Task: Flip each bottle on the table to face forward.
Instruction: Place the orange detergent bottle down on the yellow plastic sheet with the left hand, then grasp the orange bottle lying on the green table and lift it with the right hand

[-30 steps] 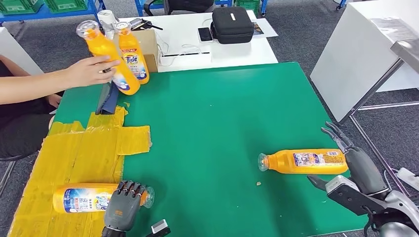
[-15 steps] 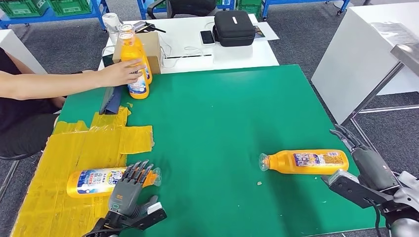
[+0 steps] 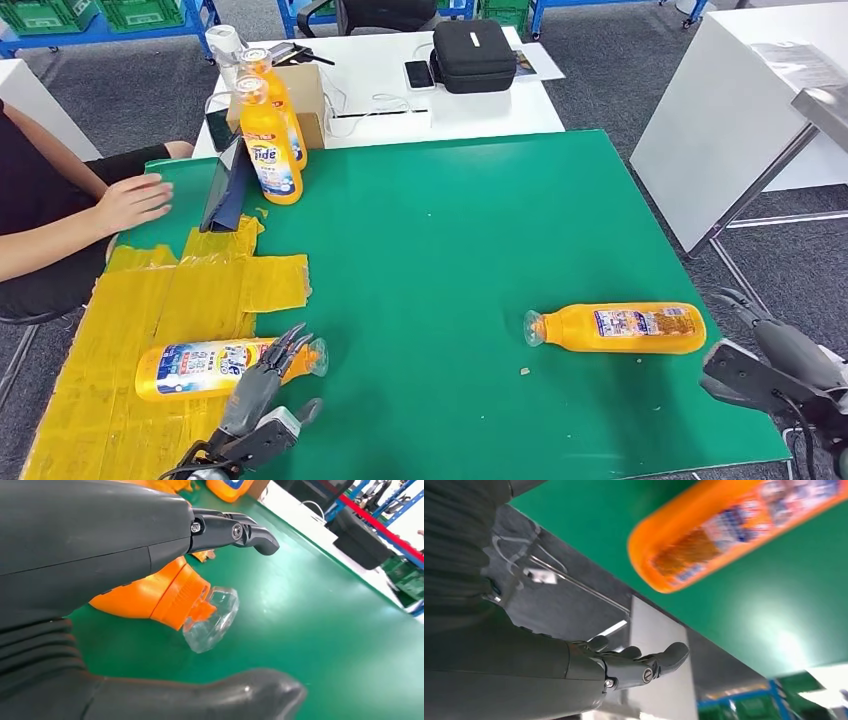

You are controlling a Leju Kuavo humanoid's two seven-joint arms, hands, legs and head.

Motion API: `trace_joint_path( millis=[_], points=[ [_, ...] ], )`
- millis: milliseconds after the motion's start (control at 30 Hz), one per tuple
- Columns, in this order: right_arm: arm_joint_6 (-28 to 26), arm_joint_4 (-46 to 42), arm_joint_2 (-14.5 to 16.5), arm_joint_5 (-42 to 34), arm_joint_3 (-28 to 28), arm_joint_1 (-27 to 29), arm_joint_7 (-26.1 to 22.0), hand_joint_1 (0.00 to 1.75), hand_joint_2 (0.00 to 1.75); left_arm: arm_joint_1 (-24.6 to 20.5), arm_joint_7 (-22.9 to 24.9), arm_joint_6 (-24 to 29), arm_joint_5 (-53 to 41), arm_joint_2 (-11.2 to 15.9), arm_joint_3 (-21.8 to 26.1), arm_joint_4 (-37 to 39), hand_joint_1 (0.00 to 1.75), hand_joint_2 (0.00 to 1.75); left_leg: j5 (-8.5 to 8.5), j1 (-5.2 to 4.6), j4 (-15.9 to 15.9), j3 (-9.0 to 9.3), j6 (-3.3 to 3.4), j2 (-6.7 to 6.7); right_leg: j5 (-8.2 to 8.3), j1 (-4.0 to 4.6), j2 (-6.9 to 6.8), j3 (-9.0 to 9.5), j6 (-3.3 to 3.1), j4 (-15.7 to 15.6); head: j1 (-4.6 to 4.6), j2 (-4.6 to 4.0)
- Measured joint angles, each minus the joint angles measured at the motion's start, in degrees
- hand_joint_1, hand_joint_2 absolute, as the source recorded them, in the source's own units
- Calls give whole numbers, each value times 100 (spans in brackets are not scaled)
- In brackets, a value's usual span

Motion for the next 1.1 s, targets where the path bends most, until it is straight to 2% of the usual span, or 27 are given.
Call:
trace_joint_path(
  millis=[300, 433, 667, 1100],
  points=[
    [221, 742, -122, -2, -146, -172, -101, 0, 175, 33, -195, -254, 184, -64, 182, -104, 0, 0, 0, 0, 0, -22, 1, 16, 1, 0, 10, -21, 1, 1, 0, 0],
    [43, 1303, -46, 356, 103, -789, -146, 0, 175, 13, -317, -573, 383, -89, 189, -113, 0, 0, 0, 0, 0, -26, 2, 34, 6, 0, 26, -24, 7, 1, 0, 0],
    [-443, 2567, 293, 936, 949, -2217, -155, 0, 175, 48, -356, -964, 664, -102, 173, -287, 0, 0, 8, 1, 2, -17, 6, 35, 13, 1, 35, -26, 14, 2, -1, 0],
    [-518, 3450, 725, 1206, 1651, -3176, -154, 0, 175, 115, -316, -1013, 725, -102, 160, -451, 0, 0, 9, 1, 3, -54, 6, 35, 13, 1, 33, -54, 16, 6, 0, 0]
  ],
)
